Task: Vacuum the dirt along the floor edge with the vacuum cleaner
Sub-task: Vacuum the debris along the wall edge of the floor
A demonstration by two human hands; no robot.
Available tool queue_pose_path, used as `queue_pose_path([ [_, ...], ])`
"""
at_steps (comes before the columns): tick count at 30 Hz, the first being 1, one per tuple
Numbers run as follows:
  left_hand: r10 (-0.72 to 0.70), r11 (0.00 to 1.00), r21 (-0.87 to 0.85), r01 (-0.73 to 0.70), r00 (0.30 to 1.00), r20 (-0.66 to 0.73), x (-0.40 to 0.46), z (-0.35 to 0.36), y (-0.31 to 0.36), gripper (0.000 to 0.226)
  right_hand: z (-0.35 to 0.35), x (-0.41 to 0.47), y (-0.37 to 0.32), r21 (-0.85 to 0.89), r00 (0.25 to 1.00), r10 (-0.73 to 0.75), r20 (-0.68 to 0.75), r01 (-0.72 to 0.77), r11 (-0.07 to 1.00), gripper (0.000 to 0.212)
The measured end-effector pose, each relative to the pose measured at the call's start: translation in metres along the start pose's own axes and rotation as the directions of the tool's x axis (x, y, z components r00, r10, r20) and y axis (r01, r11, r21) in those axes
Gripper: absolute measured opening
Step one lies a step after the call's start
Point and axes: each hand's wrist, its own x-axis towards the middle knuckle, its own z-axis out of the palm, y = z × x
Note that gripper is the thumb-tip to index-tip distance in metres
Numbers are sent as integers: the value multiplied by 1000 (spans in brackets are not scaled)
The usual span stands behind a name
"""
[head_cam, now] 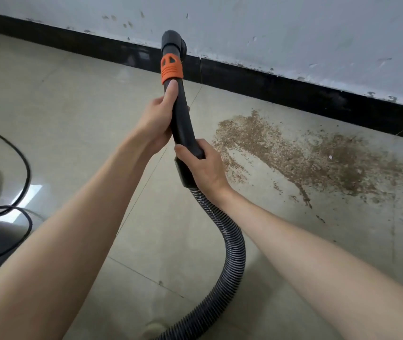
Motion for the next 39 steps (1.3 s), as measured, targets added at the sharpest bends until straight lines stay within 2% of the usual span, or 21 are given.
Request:
queue_pose_path([
  [2, 3, 999, 48, -4, 1000, 7, 6, -1, 6, 39, 10, 6, -5, 114, 999, 32, -3, -31, 993, 18],
  [4, 25, 993, 115, -26, 1000, 10, 13, 0, 15, 40, 24, 13, -12, 300, 995, 100, 21, -101, 949, 16],
  [6, 53, 964, 260, -62, 998, 42, 21, 0, 22, 41, 42, 19, -16, 472, 980, 168, 105, -198, 859, 14],
  [7, 56, 934, 349, -78, 996, 72, 21, 0, 22, 40, 47, 19, -13, 501, 972, 186, 141, -232, 833, 15],
  [9, 32, 883, 461, -91, 991, 134, 19, -3, 12, 38, 51, 17, -3, 455, 962, 200, 188, -266, 850, 22],
  [10, -1, 884, 461, -71, 988, 155, 15, -6, 2, 37, 47, 11, 5, 395, 957, 207, 205, -274, 877, 24],
  [13, -178, 942, 320, 101, 959, 222, 4, -20, -26, 33, 29, -5, 32, 182, 948, 226, 224, -269, 946, 22],
  [15, -288, 945, 233, 230, 922, 257, 0, -27, -37, 32, 18, -15, 43, 83, 944, 234, 232, -259, 962, 18],
  [17, -333, 939, 176, 295, 909, 253, -1, -28, -43, 35, 12, -24, 50, -2, 941, 240, 239, -247, 969, 16],
  [20, -327, 945, 74, 319, 932, 156, -2, -19, -46, 44, 9, -39, 56, -113, 939, 240, 245, -218, 969, 17],
  [25, -258, 965, 61, 253, 962, 90, -8, -11, -54, 39, 18, -47, 54, -82, 928, 249, 276, -235, 968, 20],
  [30, -318, 944, -46, 326, 940, 119, -20, -40, -67, 41, 25, -62, 58, 26, 844, 353, 403, -396, 918, 19],
  [34, -314, 938, -95, 334, 933, 173, -25, -54, -64, 41, 28, -63, 53, -12, 804, 350, 480, -393, 919, 23],
  [36, -309, 943, -70, 326, 933, 184, -26, -52, -59, 40, 31, -61, 49, -42, 806, 349, 478, -375, 926, 29],
  [39, -307, 952, 24, 307, 944, 116, -25, -43, -49, 39, 36, -63, 48, -16, 822, 337, 459, -371, 928, 33],
])
